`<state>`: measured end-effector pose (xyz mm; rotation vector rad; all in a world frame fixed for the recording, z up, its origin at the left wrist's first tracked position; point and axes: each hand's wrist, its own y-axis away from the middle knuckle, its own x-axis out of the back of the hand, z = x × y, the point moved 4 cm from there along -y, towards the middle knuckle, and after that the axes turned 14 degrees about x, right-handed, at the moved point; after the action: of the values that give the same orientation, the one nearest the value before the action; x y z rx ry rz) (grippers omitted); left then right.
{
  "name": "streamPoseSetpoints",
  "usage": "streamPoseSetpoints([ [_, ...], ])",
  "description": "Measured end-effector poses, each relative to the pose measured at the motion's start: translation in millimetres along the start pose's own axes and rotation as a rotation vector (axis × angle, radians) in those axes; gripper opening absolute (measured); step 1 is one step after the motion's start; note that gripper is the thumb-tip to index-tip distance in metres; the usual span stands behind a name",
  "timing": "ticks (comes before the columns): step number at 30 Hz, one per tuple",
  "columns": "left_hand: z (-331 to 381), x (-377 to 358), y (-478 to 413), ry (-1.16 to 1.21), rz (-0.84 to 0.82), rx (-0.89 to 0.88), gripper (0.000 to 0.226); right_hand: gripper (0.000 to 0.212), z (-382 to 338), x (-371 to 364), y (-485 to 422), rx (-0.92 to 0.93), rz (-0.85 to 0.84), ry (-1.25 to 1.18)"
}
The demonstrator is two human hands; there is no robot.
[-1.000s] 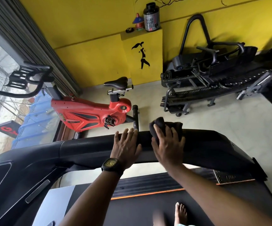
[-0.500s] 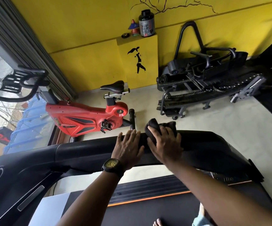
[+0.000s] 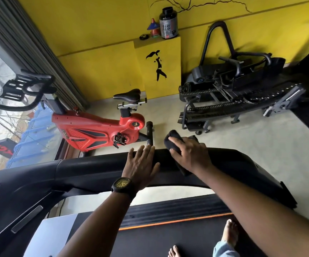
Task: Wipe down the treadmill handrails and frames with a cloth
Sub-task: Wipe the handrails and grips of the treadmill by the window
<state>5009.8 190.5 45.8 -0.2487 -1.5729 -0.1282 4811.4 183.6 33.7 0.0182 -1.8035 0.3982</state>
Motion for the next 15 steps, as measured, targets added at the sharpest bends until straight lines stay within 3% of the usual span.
streamPoseSetpoints([
  [4, 5, 1, 1, 0.005, -0.02, 0.026, 0.068, 0.053, -13, -8, 33, -0.25, 0.109, 0.047],
  [8, 10, 0, 0, 0.0, -0.02, 0.012, 0.068, 0.05, -33, -9, 40, -0.03, 0.162, 0.057],
  [11, 16, 1, 0, 0.01, -0.01, 0.018, 0.068, 0.054, 2, -2, 11, 0.03, 0.016, 0.009],
  [15, 20, 0, 0, 0.019, -0.027, 0.03, 0.071, 0.053, 1, -4, 25, -0.262, 0.063, 0.013],
])
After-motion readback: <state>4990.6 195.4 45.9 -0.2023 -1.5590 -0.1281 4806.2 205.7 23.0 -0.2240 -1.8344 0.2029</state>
